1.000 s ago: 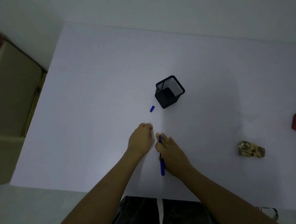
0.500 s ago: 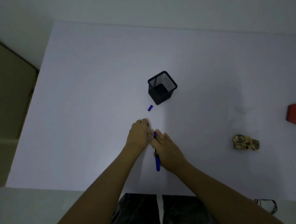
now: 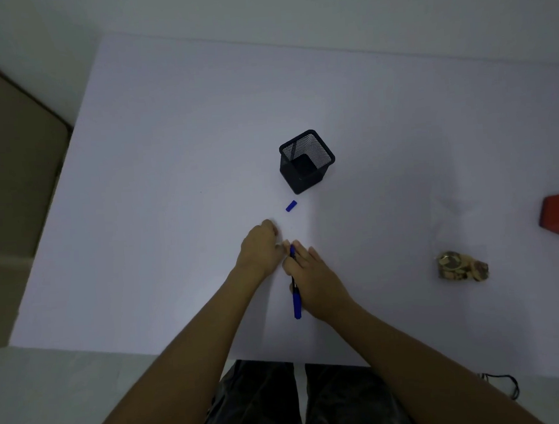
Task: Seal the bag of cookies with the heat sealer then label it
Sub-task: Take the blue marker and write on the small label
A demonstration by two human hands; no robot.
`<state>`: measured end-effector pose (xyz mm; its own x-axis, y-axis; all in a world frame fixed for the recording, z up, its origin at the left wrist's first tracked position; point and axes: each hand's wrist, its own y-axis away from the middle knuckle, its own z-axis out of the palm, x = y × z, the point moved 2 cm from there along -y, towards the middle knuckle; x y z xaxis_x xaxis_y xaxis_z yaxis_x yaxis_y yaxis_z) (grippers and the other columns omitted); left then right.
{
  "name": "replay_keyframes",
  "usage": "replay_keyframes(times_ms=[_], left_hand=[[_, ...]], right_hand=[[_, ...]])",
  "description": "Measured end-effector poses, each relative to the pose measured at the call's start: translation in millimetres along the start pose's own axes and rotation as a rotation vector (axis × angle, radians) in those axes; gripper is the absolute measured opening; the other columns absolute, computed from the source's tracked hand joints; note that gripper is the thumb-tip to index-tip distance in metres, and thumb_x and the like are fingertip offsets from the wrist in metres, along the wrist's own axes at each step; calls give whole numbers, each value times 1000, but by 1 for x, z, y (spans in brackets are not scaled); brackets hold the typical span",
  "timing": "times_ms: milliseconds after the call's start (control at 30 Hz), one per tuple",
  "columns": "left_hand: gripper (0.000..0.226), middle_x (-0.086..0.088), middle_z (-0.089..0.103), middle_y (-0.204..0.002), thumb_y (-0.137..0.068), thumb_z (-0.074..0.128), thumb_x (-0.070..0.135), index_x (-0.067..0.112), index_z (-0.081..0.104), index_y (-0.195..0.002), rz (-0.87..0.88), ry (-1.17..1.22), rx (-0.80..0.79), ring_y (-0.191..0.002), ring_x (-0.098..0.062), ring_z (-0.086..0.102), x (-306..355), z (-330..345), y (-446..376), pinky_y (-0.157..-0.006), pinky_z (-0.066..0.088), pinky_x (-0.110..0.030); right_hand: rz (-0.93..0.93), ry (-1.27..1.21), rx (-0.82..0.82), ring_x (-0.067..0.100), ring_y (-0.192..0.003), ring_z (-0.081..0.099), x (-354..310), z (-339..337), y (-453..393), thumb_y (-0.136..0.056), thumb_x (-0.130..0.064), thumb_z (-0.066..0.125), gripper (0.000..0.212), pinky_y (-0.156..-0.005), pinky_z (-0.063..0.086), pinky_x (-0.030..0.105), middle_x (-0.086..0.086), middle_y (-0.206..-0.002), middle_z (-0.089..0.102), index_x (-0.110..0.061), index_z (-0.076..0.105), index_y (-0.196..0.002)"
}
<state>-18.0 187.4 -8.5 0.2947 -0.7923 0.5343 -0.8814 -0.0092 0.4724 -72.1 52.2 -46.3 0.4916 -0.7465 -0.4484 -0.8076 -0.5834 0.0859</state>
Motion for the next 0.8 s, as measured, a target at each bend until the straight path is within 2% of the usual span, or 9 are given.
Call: replay_keyframes(times_ms=[133, 300, 500, 567, 600, 633, 667, 733, 800], left_hand=[[35, -16, 54, -123, -90, 60, 7, 2, 52, -124, 15, 3, 18, -107, -25, 55, 3, -2, 0, -82, 38, -21], [14, -17, 67, -102, -89, 61, 3, -1, 66, -100, -28, 34, 36, -90, -24, 62, -2, -5, 0, -75, 45, -24], [12, -18, 71, -93, -90, 63, 7, -3, 70, -91, -69, 7, 53, -86, -27, 66, -5, -4, 0, -69, 45, -26], [12, -17, 71, -93, -90, 61, 7, -2, 70, -91, -71, 1, 64, -86, -27, 67, -5, -3, 0, -68, 44, -25], [13, -16, 71, -93, -91, 61, 8, 0, 70, -92, -69, -5, 76, -85, -26, 66, -4, -3, 1, -68, 44, -25], [13, -14, 71, -93, -92, 60, 10, 2, 70, -93, -62, -11, 90, -84, -25, 66, -4, -2, 3, -69, 44, -25], [13, -13, 71, -93, -93, 59, 11, 4, 70, -94, -47, -12, 109, -82, -22, 66, -3, 0, 4, -69, 44, -24], [12, -11, 70, -91, -93, 58, 9, 6, 69, -94, 23, 27, 153, -76, -17, 62, 1, 6, 6, -70, 46, -23], [9, -10, 69, -86, -91, 60, 5, 5, 68, -90, 186, 68, 219, -71, -12, 56, 10, 15, 10, -69, 49, -25]], right_hand=[[10, 5, -25, 46, -129, 45, 0, 0, 0, -59, 9, 82, 64, -106, 32, 57, 31, -138, 48, 2, 53, -115], [23, 18, -62, 44, -134, 39, -1, -2, 0, -65, 7, 79, 53, -109, 29, 54, 29, -142, 44, 0, 54, -112], [14, -1, -35, 42, -134, 40, -6, -6, -2, -67, 9, 76, 60, -109, 30, 53, 27, -142, 44, -12, 38, -107], [23, -14, -23, 39, -122, 53, -7, -10, -4, -67, 8, 76, 51, -105, 38, 53, 25, -132, 55, -9, 46, -104], [36, -28, 20, 32, -103, 61, -8, -15, -7, -67, 7, 74, 42, -98, 47, 53, 21, -116, 64, -8, 50, -97], [66, -55, 81, 22, -81, 57, -8, -22, -10, -69, 5, 72, 32, -86, 53, 50, 13, -95, 65, -8, 51, -89], [107, -90, 146, 16, -68, 48, -9, -31, -13, -70, 2, 68, 26, -74, 52, 42, 7, -78, 60, -11, 49, -82], [195, -167, 277, 16, -59, 44, -7, -47, -16, -74, -1, 65, 22, -61, 45, 32, 2, -66, 52, -13, 47, -76], [265, -282, 396, 16, -61, 49, -1, -60, -15, -80, -2, 66, 16, -60, 43, 25, 3, -68, 55, -10, 53, -79]])
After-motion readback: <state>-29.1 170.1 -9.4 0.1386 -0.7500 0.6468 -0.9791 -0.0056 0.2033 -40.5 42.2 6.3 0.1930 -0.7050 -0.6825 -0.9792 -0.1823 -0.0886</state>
